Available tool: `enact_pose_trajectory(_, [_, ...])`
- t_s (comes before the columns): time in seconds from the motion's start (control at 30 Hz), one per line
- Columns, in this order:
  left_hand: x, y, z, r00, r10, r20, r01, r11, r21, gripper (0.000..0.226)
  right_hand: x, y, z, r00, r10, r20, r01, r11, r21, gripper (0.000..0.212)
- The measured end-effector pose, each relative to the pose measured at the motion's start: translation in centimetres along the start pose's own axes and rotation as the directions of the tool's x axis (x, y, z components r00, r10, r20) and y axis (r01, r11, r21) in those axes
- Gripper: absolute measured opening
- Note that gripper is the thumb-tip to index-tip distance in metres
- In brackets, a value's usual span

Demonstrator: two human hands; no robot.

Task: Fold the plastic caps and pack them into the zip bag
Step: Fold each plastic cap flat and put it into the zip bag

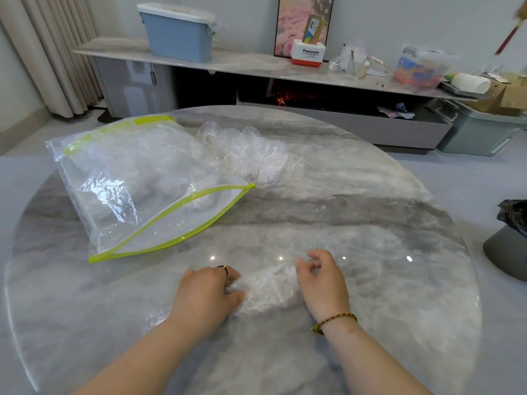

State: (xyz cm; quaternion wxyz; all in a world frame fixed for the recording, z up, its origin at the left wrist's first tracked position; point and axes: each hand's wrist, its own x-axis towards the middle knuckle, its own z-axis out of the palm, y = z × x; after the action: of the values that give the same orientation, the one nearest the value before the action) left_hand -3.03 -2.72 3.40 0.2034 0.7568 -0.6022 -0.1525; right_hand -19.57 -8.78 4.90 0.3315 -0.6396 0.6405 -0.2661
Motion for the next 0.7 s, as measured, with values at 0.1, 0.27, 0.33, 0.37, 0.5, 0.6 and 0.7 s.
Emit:
enact_pose_trajectory(0.1, [0.1,-0.7,0.3,0.983,-0.145,-0.116,0.113,0.962,-0.248,0.014,0.1,-0.1,0.6,0.99,0.141,0.008,-0.137,0.944,0.299,0.044])
enact_pose_trajectory(0.27, [0.4,-0.8,-0.2,0.932,-0.336,-0.135,0.173,0.741,-0.649,0.021,-0.6,-1.5,2.0,0.922,0.258,0.29,-0.388,0.633,0.67,0.055])
enact_pose_trajectory(0.33, [0.1,-0.8,-0.7,0.941,-0.299,-0.161,0.133,0.762,-0.634,0.023,-1.0,-3.2,2.9,0.874,0.176,0.453,-0.47,0.548,0.692,0.018])
enact_pose_trajectory(0.37, [-0.1,-0.7,-1.0,0.949,-0.263,-0.175,0.102,0.779,-0.618,0.024,-1.1,-3.8,3.7,0.864,0.15,0.48,-0.477,0.544,0.69,0.006])
enact_pose_trajectory(0.5, [-0.2,-1.7,-4.8,0.912,-0.204,-0.355,-0.025,0.839,-0.544,0.023,0.5,-5.3,7.8,0.921,0.208,0.331,-0.383,0.643,0.663,0.004])
enact_pose_trajectory(0.6, [1.1,-4.8,-7.3,0.811,-0.034,-0.584,-0.006,0.998,-0.066,0.035,2.2,-6.8,9.1,0.943,0.175,0.285,-0.324,0.683,0.654,0.008])
enact_pose_trajectory(0.7, [2.4,-8.5,-7.8,0.871,0.044,-0.49,0.111,0.953,0.282,0.067,3.3,-8.3,9.7,0.956,0.08,0.282,-0.223,0.824,0.521,0.019])
